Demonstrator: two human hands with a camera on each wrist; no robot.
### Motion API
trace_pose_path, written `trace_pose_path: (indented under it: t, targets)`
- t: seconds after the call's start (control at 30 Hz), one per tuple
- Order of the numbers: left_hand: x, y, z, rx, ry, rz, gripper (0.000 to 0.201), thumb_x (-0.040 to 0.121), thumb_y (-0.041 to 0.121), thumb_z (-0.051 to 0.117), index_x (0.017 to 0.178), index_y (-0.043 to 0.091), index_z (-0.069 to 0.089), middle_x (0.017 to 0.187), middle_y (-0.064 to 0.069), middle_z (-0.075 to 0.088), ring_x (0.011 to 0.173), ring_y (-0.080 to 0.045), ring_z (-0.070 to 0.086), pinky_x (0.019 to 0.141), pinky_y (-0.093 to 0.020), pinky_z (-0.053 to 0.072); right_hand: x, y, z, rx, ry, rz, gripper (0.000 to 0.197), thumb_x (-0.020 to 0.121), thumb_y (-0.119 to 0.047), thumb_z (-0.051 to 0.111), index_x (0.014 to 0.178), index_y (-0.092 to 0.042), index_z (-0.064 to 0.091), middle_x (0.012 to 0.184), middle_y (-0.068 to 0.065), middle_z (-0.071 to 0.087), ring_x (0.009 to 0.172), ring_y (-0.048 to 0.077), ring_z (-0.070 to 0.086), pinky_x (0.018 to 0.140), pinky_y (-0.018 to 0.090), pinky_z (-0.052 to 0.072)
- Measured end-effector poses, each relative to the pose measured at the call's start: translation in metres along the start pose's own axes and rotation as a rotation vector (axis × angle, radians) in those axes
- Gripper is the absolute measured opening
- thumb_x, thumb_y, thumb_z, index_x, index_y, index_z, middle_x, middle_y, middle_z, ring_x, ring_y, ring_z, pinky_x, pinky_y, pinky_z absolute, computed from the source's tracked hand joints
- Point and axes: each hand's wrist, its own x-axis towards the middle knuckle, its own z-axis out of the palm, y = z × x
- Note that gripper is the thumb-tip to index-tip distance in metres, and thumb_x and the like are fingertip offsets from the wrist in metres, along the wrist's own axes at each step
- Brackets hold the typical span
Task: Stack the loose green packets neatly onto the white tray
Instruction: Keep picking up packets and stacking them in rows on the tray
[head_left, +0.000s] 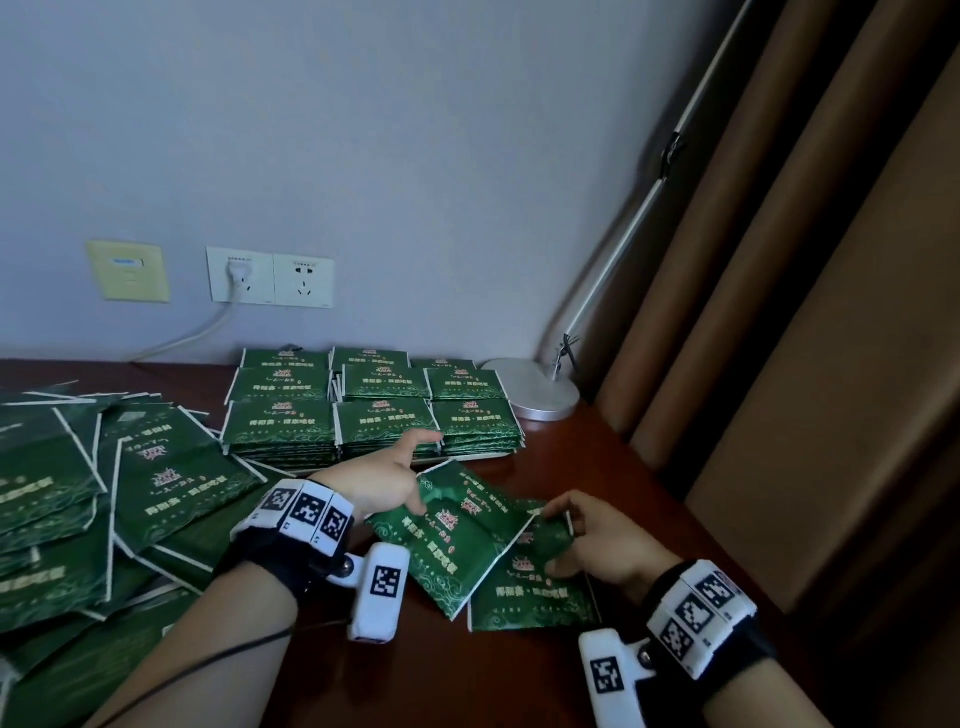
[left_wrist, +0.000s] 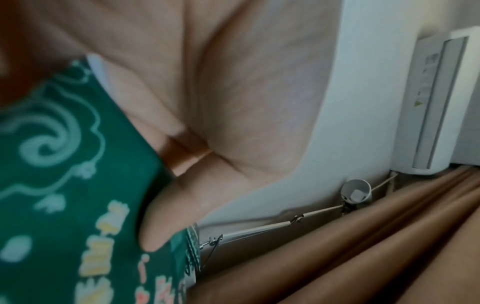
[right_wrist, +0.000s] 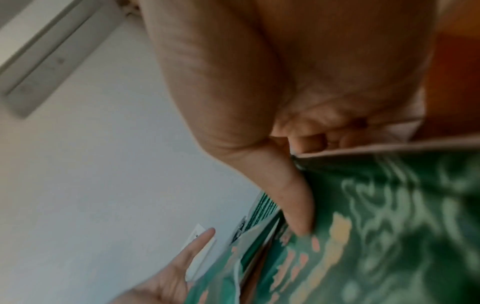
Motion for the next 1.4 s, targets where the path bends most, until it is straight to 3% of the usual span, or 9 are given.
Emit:
trace_pose_path:
  t: [0.1,0.23,0.43,0.67,0.8,0.93,1.0,1.17,1.4]
  targets:
    - [0.001,-0.003,-0.003,0.029,-0.045,0.143,0.09,0.08,-0.015,0.062,0.129,0.059,0.051,0.152,-0.001,0.043,0.113,-0.027,0.05,0.092,-0.042,0.043,-0.003,0.007,0.005,0.284,0.074,-0.097,0.05,0.073,0.02,0.069,0.109,-0.014,0.069,0.107,0.014,0.071,0.088,0.027,0.072,0.078,0.038,0.061]
    - [0.002,-0.006,-0.005,0.007,-0.003,0.236,0.064,0.082,-0.015,0.064,0.108,0.043,0.074,0.119,0.011,0.071,0.116,-0.039,0.062,0.103,-0.057,0.046,-0.001,0.009,0.001,0.385,0.092,-0.168,0.071,0.062,0.024,0.065,0.122,-0.015,0.065,0.117,0.008,0.069,0.101,0.025,0.069,0.077,0.031,0.059]
    - [-0.003,-0.003,-0.001,0.186,0.06,0.218,0.049,0.078,0.0,0.078,0.101,0.043,0.071,0.108,0.014,0.071,0.103,-0.007,0.065,0.097,-0.032,0.051,-0.008,-0.008,-0.008,-0.351,0.182,-0.245,0.037,0.071,-0.014,0.085,0.102,-0.031,0.073,0.092,-0.021,0.055,0.084,-0.004,0.055,0.064,0.0,0.039]
    - [-0.006,-0.001,-0.011,0.181,0.318,0.392,0.015,0.074,0.03,0.085,0.072,0.039,0.073,0.103,0.006,0.054,0.095,-0.006,0.057,0.087,-0.022,0.041,0.003,-0.011,-0.033,-0.209,0.283,-0.446,0.018,0.07,-0.021,0.089,0.07,-0.03,0.073,0.11,-0.013,0.056,0.111,0.0,0.051,0.094,0.021,0.038]
    - [-0.007,-0.005,-0.021,0.038,0.423,0.478,0.021,0.063,0.048,0.083,0.076,0.032,0.076,0.122,0.018,0.059,0.115,0.003,0.054,0.102,-0.023,0.035,0.011,-0.018,-0.028,0.384,0.126,-0.522,0.017,0.078,-0.011,0.078,0.085,-0.003,0.065,0.082,-0.001,0.071,0.078,0.011,0.063,0.069,0.019,0.049]
    - [-0.009,-0.002,-0.025,-0.107,0.536,0.548,0.021,0.076,0.043,0.076,0.075,0.022,0.075,0.067,0.009,0.068,0.06,-0.001,0.058,0.059,-0.018,0.041,0.029,-0.034,-0.018,0.663,0.166,-0.417,0.021,0.087,-0.019,0.067,0.102,-0.008,0.057,0.087,0.003,0.071,0.074,0.02,0.071,0.044,0.032,0.056]
    - [-0.006,-0.002,-0.028,-0.119,0.663,0.557,0.01,0.084,0.032,0.075,0.079,0.023,0.074,0.071,0.009,0.07,0.063,-0.002,0.062,0.059,-0.015,0.043,0.047,-0.044,-0.016,0.661,0.235,-0.415,0.017,0.094,-0.014,0.063,0.109,-0.011,0.056,0.093,0.002,0.071,0.071,0.014,0.07,0.037,0.025,0.049]
    - [0.012,0.006,-0.051,-0.155,0.828,0.413,0.015,0.086,0.026,0.075,0.1,0.024,0.069,0.099,0.023,0.065,0.088,0.014,0.058,0.07,-0.003,0.039,0.105,-0.081,-0.023,0.746,0.157,-0.319,0.023,0.096,-0.002,0.057,0.117,-0.012,0.054,0.102,0.007,0.068,0.077,0.016,0.065,0.038,0.019,0.047]
    - [0.066,0.061,-0.125,-0.415,0.539,0.084,0.026,0.098,0.001,0.052,0.12,0.015,0.056,0.114,-0.007,0.066,0.088,-0.025,0.07,0.064,-0.036,0.06,0.182,-0.103,-0.049,0.856,0.164,-0.296,0.028,0.085,-0.001,0.072,0.109,-0.011,0.061,0.103,0.008,0.074,0.082,0.018,0.073,0.049,0.018,0.052]
